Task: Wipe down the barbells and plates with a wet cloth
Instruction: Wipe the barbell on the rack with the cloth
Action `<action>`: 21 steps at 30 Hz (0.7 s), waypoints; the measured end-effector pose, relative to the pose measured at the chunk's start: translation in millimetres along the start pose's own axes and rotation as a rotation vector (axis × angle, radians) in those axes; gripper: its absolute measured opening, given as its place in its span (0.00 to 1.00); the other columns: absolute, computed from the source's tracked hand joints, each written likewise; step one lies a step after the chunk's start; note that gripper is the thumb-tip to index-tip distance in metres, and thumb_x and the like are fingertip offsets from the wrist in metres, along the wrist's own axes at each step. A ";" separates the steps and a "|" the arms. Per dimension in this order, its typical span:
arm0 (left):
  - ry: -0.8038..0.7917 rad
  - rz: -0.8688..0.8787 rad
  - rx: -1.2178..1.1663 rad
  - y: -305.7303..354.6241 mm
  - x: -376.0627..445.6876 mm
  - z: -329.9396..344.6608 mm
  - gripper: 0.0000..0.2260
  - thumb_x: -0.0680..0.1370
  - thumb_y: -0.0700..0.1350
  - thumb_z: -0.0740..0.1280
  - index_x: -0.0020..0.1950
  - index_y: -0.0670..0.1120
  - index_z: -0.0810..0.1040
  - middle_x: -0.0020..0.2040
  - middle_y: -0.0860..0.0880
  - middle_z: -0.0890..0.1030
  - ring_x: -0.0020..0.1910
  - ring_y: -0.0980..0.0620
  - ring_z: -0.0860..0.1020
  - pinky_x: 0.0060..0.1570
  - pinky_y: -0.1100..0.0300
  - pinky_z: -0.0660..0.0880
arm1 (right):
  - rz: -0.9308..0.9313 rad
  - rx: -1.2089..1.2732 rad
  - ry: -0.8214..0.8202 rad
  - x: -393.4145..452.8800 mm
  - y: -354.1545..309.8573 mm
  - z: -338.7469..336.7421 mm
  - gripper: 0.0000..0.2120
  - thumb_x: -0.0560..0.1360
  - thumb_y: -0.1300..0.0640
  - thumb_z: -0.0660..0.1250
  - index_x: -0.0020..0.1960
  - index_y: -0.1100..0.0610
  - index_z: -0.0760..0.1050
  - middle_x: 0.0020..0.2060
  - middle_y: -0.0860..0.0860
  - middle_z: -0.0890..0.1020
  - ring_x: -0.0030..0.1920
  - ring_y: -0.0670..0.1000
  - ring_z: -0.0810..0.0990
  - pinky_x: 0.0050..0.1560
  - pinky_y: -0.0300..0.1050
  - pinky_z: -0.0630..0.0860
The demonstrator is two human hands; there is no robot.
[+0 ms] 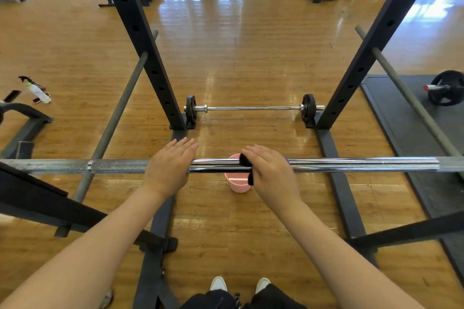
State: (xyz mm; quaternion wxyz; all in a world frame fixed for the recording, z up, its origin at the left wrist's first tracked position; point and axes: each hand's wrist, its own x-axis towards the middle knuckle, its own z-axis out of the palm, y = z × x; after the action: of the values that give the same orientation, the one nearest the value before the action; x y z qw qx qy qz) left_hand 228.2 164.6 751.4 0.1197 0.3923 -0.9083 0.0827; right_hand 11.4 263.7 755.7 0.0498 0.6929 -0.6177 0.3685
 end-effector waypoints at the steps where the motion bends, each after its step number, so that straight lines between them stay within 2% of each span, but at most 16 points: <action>1: 0.000 0.002 -0.003 -0.6 -0.4 0.9 0.29 0.56 0.29 0.78 0.57 0.36 0.80 0.54 0.39 0.82 0.54 0.41 0.81 0.58 0.47 0.70 | -0.004 -0.014 -0.007 -2.8 4.7 -1.0 0.15 0.72 0.61 0.59 0.53 0.63 0.81 0.49 0.55 0.84 0.50 0.56 0.82 0.51 0.51 0.78; 4: 0.004 0.002 -0.001 -1.0 -0.5 2.6 0.28 0.57 0.29 0.78 0.56 0.36 0.80 0.54 0.39 0.82 0.54 0.41 0.81 0.57 0.46 0.73 | 0.041 -0.055 0.082 -25.7 33.8 -14.9 0.16 0.72 0.62 0.58 0.52 0.64 0.81 0.49 0.56 0.83 0.50 0.56 0.82 0.53 0.48 0.74; 7: 0.018 -0.005 -0.004 0.1 -0.3 2.8 0.27 0.58 0.29 0.78 0.56 0.36 0.80 0.54 0.39 0.82 0.54 0.41 0.81 0.56 0.45 0.73 | 0.098 -0.080 0.115 -38.9 57.6 -29.4 0.16 0.73 0.66 0.57 0.54 0.64 0.81 0.51 0.56 0.83 0.53 0.56 0.80 0.56 0.51 0.74; 9: 0.015 -0.007 0.008 0.6 -0.3 3.4 0.28 0.56 0.29 0.78 0.55 0.36 0.80 0.53 0.39 0.82 0.53 0.40 0.81 0.56 0.45 0.74 | 0.147 -0.080 0.125 -35.1 56.0 -32.7 0.16 0.73 0.64 0.57 0.53 0.64 0.81 0.50 0.56 0.83 0.52 0.54 0.80 0.54 0.52 0.76; 11: 0.011 -0.020 0.015 1.4 -0.2 4.4 0.28 0.55 0.28 0.78 0.55 0.36 0.80 0.53 0.39 0.82 0.53 0.40 0.81 0.55 0.44 0.74 | 0.199 -0.056 0.137 -26.3 42.0 -32.3 0.17 0.73 0.61 0.56 0.53 0.64 0.81 0.49 0.56 0.84 0.52 0.53 0.79 0.56 0.48 0.75; 14: 0.023 -0.076 0.031 5.6 -0.3 6.4 0.26 0.57 0.29 0.78 0.54 0.36 0.80 0.52 0.38 0.82 0.53 0.39 0.81 0.56 0.43 0.74 | 0.131 -0.056 0.045 -17.0 24.4 -21.1 0.17 0.73 0.60 0.57 0.54 0.63 0.81 0.50 0.55 0.84 0.53 0.54 0.81 0.59 0.44 0.72; 17: 0.040 -0.143 0.052 11.9 -2.8 9.1 0.25 0.59 0.29 0.77 0.56 0.35 0.79 0.54 0.37 0.81 0.56 0.38 0.79 0.60 0.42 0.70 | 0.086 -0.046 -0.002 -24.5 32.8 -20.0 0.17 0.72 0.62 0.57 0.53 0.63 0.81 0.51 0.55 0.83 0.52 0.55 0.80 0.58 0.46 0.73; 19: 0.050 -0.197 0.059 16.1 -4.6 11.1 0.25 0.62 0.30 0.75 0.58 0.35 0.78 0.57 0.37 0.80 0.59 0.37 0.77 0.63 0.40 0.67 | 0.145 -0.069 0.047 -36.4 51.0 -31.9 0.17 0.72 0.63 0.57 0.54 0.64 0.81 0.51 0.56 0.83 0.54 0.54 0.78 0.60 0.46 0.71; 21: 0.062 -0.236 0.059 19.8 -5.0 12.9 0.23 0.64 0.30 0.74 0.58 0.35 0.78 0.57 0.36 0.80 0.60 0.36 0.76 0.63 0.39 0.66 | 0.226 -0.109 0.089 -46.6 69.7 -48.8 0.18 0.72 0.63 0.55 0.55 0.64 0.80 0.52 0.57 0.83 0.55 0.56 0.79 0.60 0.51 0.73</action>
State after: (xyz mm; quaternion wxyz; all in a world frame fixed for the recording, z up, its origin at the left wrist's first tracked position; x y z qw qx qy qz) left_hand 215.0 178.4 736.5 0.1449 0.4970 -0.8488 0.1070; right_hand -71.2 311.4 737.4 0.0730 0.5980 -0.7083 0.3680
